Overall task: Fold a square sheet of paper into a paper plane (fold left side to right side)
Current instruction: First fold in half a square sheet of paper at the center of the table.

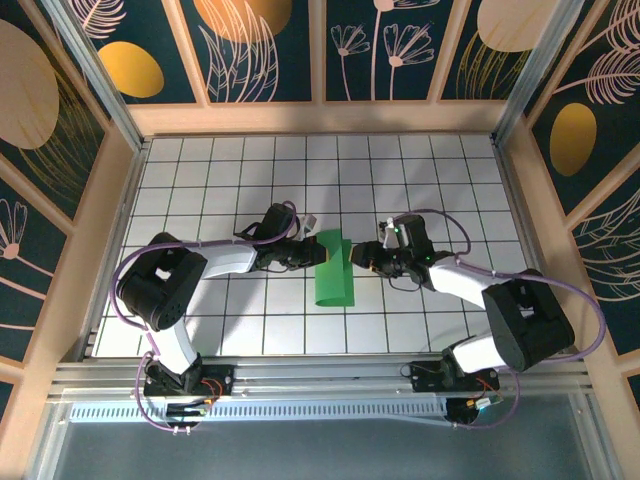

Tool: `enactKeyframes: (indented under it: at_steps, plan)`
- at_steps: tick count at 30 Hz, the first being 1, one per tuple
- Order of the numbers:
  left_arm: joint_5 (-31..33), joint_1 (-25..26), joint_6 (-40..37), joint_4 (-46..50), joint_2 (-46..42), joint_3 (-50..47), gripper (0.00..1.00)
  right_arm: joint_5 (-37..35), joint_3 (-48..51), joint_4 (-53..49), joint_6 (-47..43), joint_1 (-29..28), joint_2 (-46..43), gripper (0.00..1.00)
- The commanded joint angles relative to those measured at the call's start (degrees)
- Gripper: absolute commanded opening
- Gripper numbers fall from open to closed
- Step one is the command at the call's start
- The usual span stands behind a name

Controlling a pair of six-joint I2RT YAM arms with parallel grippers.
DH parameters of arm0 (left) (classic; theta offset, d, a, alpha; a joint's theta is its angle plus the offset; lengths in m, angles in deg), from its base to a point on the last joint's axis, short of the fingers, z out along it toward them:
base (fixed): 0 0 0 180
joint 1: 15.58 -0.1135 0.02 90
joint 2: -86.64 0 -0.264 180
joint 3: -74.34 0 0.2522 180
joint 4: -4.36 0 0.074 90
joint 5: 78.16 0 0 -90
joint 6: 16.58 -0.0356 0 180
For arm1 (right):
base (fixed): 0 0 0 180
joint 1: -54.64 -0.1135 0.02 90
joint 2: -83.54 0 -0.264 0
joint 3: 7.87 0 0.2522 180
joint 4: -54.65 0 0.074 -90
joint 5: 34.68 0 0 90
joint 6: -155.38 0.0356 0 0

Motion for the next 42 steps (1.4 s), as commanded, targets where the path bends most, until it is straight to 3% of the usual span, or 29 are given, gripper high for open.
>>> enactKeyframes:
  at_steps: [1, 12, 17, 24, 26, 35, 42]
  plan:
    - [0.3, 0.4, 0.0, -0.5, 0.7, 0.3, 0.00, 6.8, 1.6, 7.6, 2.6, -0.2, 0.6, 0.57]
    - [0.4, 0.6, 0.0, -0.5, 0.6, 0.4, 0.00, 10.1, -0.8, 14.9, 4.8, -3.6, 9.2, 0.52]
    - [0.4, 0.8, -0.1, -0.4, 0.7, 0.4, 0.00, 10.5, -1.2, 17.0, 5.8, -4.1, 10.5, 0.37]
    - [0.5, 0.8, 0.8, -1.4, -1.1, 0.2, 0.00, 8.8, -0.5, 16.9, 6.5, -4.2, 11.1, 0.06]
    - [1.8, 0.8, 0.8, -0.8, -2.4, 0.4, 0.04, 7.7, -0.5, 15.7, 6.2, -4.1, 10.7, 0.00]
    - [14.5, 0.7, -2.0, 8.7, -10.3, -0.1, 0.36, 1.4, -2.3, 5.8, 3.2, -4.1, 10.4, 0.00]
    - [12.5, 0.9, -1.1, 8.1, -6.3, -1.0, 0.47, 1.0, -2.7, 5.2, 3.0, -4.3, 10.6, 0.00]
